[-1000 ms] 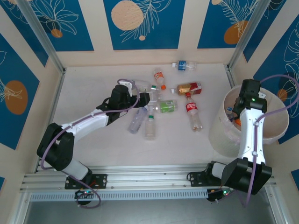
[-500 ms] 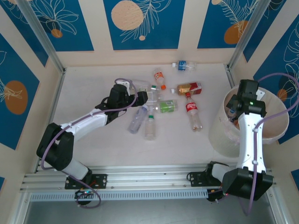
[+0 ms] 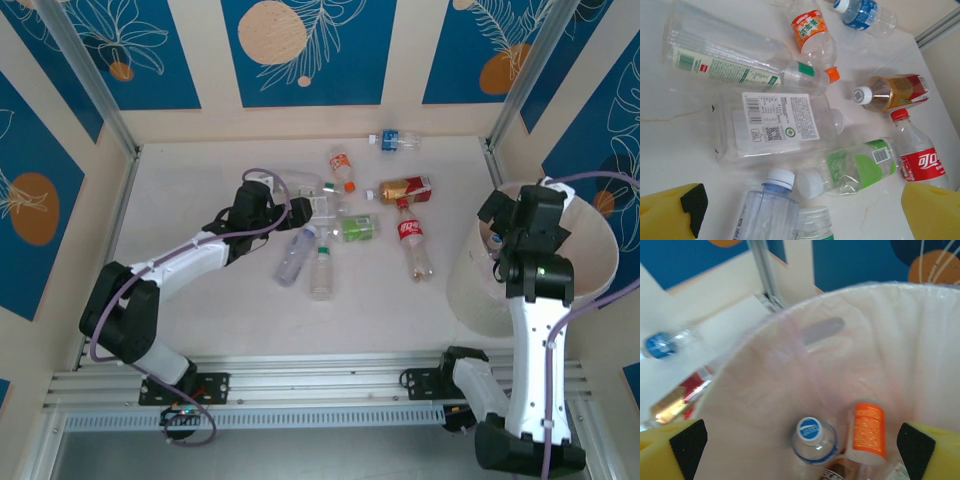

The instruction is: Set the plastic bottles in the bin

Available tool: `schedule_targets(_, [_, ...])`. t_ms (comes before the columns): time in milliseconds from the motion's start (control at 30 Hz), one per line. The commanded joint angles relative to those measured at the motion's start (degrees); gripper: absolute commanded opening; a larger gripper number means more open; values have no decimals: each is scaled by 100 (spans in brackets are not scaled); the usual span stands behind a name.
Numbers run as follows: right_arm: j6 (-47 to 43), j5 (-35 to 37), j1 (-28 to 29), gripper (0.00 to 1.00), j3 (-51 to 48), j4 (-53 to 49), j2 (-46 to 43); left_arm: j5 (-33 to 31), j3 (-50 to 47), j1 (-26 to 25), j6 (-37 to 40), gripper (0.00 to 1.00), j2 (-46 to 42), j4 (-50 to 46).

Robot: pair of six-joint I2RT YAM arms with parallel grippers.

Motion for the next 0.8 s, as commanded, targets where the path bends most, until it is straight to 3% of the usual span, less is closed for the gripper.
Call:
schedule_targets(0, [113, -543, 43, 99, -135, 526, -332, 6, 153, 108, -157, 100, 50, -218])
schedule_targets(333, [223, -3323, 121, 100, -511, 1756, -793, -38, 70, 272, -330, 100, 8, -639])
schedule_targets(467, [364, -4102, 360, 100, -667, 2325, -768, -62, 11, 340, -382, 100, -44, -852])
schedule_targets(600, [214, -4320, 863, 100, -653, 2623, -640, -82, -102, 387, -456, 100, -138, -1032])
schedule_targets(767, [212, -3968, 1533, 100, -555, 2652, -351, -290, -123, 400, -545, 100, -306, -1572])
